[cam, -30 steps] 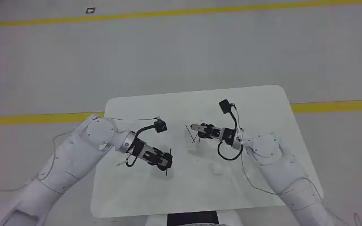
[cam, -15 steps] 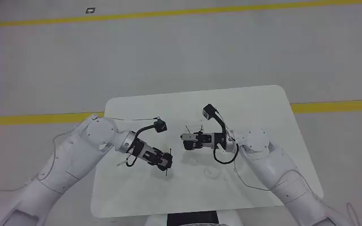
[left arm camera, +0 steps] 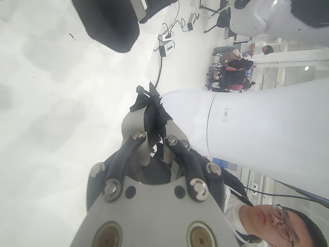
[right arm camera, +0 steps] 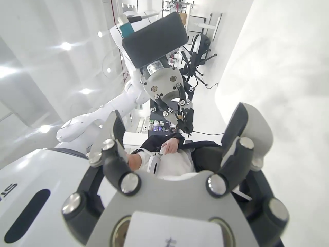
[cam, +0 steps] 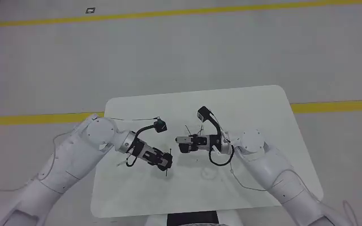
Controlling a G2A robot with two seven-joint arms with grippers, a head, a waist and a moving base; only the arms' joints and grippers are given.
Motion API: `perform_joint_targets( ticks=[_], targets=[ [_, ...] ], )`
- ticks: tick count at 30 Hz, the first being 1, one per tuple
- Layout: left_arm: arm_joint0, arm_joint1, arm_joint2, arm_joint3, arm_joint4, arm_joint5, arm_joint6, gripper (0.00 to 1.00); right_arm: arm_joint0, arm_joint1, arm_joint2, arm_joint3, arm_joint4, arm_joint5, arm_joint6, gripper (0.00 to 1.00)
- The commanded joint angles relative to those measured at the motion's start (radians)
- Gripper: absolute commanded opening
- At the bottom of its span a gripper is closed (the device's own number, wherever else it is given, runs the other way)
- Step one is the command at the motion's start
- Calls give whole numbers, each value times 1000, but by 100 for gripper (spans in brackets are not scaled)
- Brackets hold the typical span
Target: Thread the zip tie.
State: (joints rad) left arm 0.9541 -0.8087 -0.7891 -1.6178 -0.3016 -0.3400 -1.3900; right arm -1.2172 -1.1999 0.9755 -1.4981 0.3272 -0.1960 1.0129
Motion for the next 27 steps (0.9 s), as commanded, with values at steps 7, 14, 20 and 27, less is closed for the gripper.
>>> perform_joint_targets(
  ticks=[7, 14, 20, 27],
  targets=[
    [0, 0, 0, 0, 0, 0, 0, 0, 2, -1, -4, 3, 2, -1, -5, 100],
    [0, 0, 0, 0, 0, 0, 0, 0, 2, -2, -14, 10, 4, 4, -18, 94],
    [0, 0, 0, 0, 0, 0, 0, 0, 13, -5, -29, 30, 11, -11, -6, 46],
    [0, 0, 0, 0, 0, 0, 0, 0, 22, -7, -44, 38, 8, -30, 13, 40]
  ],
)
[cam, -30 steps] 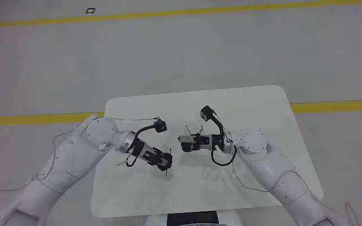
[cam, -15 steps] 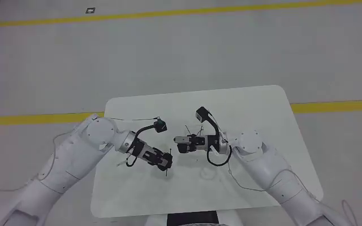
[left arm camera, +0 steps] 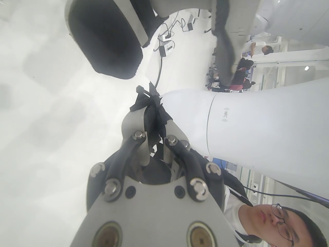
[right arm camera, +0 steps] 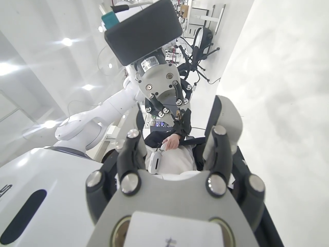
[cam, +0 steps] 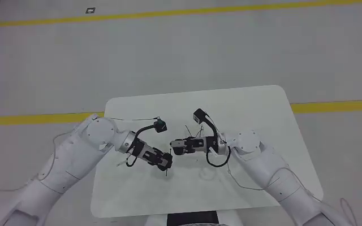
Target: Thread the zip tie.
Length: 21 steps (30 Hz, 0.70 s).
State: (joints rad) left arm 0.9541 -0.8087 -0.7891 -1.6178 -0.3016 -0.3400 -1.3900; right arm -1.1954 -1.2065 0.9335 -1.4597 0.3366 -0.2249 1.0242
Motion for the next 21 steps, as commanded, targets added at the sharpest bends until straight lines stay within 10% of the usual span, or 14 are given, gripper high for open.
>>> perform_joint_targets(
  ticks=[1, 21],
  targets=[
    [0, 0, 0, 0, 0, 0, 0, 0, 1, 0, -3, 0, -2, -2, 3, 38],
    [0, 0, 0, 0, 0, 0, 0, 0, 14, 0, -24, 3, -6, -11, 23, 21]
  ],
)
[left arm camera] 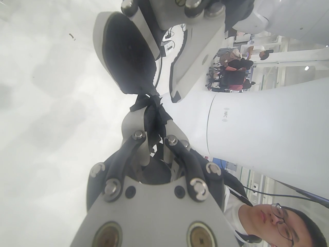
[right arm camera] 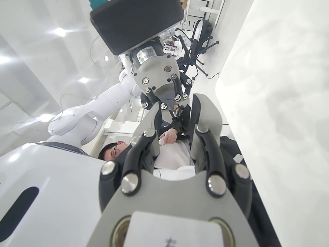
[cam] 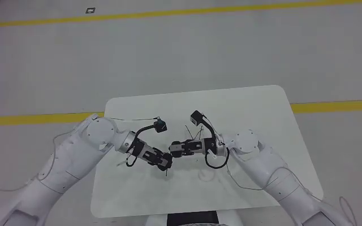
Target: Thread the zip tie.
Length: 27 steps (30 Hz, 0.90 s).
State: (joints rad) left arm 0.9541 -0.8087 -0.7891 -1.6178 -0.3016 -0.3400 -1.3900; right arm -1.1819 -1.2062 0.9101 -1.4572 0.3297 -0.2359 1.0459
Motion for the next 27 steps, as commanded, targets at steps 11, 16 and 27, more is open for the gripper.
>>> perform_joint_targets(
  ticks=[11, 16, 27],
  targets=[
    [0, 0, 0, 0, 0, 0, 0, 0, -1, 4, 1, -10, -6, -14, 5, 14],
    [0, 0, 0, 0, 0, 0, 0, 0, -1, 5, -1, -14, -11, -15, 6, 9],
    [0, 0, 0, 0, 0, 0, 0, 0, 3, 6, -8, -16, -17, -11, 6, 9]
  ],
)
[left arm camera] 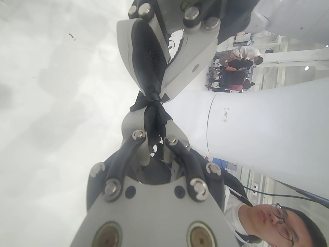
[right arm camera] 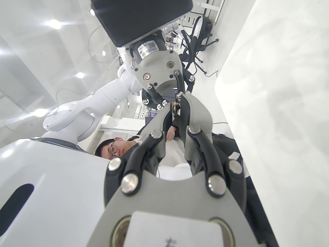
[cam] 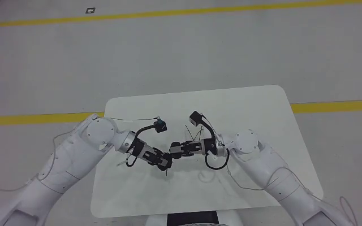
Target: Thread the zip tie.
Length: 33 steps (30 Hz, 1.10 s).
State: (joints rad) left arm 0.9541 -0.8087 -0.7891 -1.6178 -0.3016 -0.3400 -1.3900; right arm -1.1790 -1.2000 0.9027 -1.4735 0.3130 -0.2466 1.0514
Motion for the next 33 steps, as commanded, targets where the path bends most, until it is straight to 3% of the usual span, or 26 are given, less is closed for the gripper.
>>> perform_joint_targets(
  ticks=[1, 2, 17, 22, 27, 33],
  targets=[
    [0, 0, 0, 0, 0, 0, 0, 0, 0, 0, -1, 0, 0, 0, 0, 4],
    [0, 0, 0, 0, 0, 0, 0, 0, 0, 0, -1, 0, 0, -1, -1, 0],
    [0, 0, 0, 0, 0, 0, 0, 0, -3, 4, 0, 0, 5, 1, -3, 0],
    [0, 0, 0, 0, 0, 0, 0, 32, -4, 5, 3, 2, 10, 2, -10, 0],
    [0, 0, 0, 0, 0, 0, 0, 71, -10, 7, 15, 6, 19, 8, -34, 0],
    [0, 0, 0, 0, 0, 0, 0, 96, -25, 13, 43, 4, 32, 15, -62, 0]
  ],
)
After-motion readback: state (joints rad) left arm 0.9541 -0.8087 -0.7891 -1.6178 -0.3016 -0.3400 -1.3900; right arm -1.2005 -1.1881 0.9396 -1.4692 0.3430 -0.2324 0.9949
